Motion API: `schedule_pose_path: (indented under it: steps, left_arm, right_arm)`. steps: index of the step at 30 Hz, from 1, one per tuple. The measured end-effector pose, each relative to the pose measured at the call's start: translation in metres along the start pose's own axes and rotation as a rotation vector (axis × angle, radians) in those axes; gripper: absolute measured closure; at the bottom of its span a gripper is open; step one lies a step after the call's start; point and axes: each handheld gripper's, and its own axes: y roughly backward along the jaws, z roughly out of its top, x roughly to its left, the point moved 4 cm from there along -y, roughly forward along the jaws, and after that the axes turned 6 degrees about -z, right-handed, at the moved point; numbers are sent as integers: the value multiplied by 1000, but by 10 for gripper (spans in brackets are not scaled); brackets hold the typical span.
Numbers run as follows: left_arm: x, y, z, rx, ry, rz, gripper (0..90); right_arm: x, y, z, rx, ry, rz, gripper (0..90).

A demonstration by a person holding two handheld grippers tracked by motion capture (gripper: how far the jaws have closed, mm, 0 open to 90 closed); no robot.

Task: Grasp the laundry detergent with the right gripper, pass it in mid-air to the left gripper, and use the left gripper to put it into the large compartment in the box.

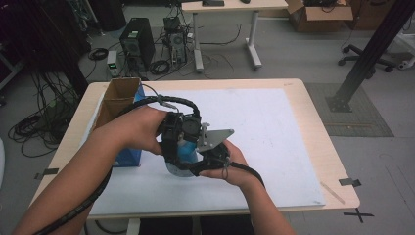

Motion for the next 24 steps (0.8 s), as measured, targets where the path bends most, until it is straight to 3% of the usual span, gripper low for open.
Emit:
schedule_pose_path:
  steps: [2,10,15,24]
  left_arm:
    - [0,1,0,2,-4,10,375]
    - [-3,1,2,27,-34,64,382]
    - [-6,6,3,12,-46,89,386]
    - [-8,14,5,38,-46,87,388]
  right_arm:
    - [0,0,0,-3,1,1,465]
    - [0,2,2,-5,9,-6,465]
    - [1,5,4,-15,10,-20,458]
    - [3,8,7,-63,-31,-30,435]
